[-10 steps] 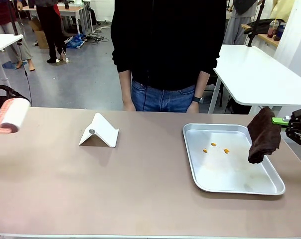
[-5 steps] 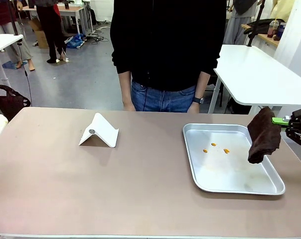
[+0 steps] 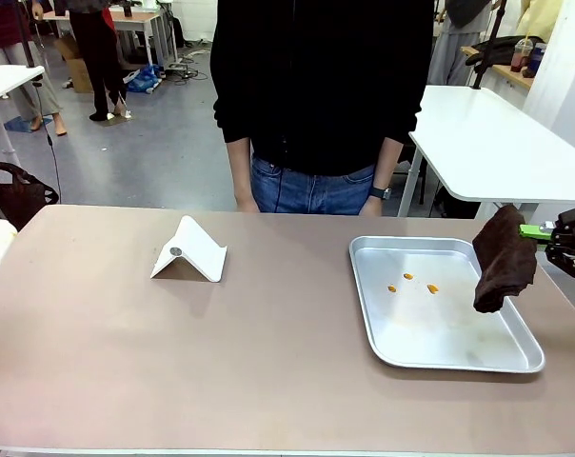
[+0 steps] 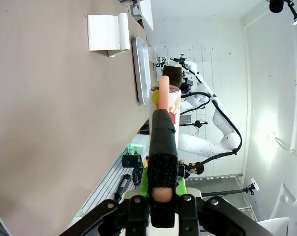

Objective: Clean the surface of the table.
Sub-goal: If a person points to the right, clean the right side of the table with your right hand, and if they point to the left, clean the left side with your left hand, then clean the area not pointed to by the person.

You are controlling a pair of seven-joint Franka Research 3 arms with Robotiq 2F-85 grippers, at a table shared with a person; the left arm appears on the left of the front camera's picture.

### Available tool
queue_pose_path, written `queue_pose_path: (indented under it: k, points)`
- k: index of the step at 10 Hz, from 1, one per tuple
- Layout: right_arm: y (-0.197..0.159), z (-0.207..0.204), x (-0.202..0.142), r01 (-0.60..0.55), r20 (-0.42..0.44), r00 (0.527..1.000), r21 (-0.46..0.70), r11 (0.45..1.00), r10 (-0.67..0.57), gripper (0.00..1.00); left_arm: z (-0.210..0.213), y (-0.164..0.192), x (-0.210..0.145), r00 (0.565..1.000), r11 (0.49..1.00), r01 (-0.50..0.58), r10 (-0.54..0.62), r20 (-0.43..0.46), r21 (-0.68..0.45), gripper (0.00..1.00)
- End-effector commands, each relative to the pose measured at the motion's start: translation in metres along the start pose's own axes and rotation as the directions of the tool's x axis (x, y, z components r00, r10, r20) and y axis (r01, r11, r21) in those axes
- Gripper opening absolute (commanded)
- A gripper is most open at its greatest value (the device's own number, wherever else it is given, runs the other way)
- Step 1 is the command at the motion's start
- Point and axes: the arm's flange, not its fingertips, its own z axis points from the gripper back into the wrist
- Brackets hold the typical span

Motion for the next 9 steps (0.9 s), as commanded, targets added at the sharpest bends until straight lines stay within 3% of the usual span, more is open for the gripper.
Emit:
queue_pose_path:
  k: [1, 9]
  points:
    - [0.0064, 0.0, -0.0008, 0.013, -0.001, 1.0, 0.001, 1.0, -0.013, 0.0, 0.0, -0.0039, -0.0032, 1.0, 1.0, -0.001, 0.001, 0.002, 0.0, 0.22]
    - [0.0064, 0.0, -0.0008, 0.013, -0.001, 1.0, 0.001, 1.0, -0.013, 0.0, 0.0, -0.0039, -0.0032, 1.0, 1.0, -0.001, 0.001, 0.002, 0.0, 0.22]
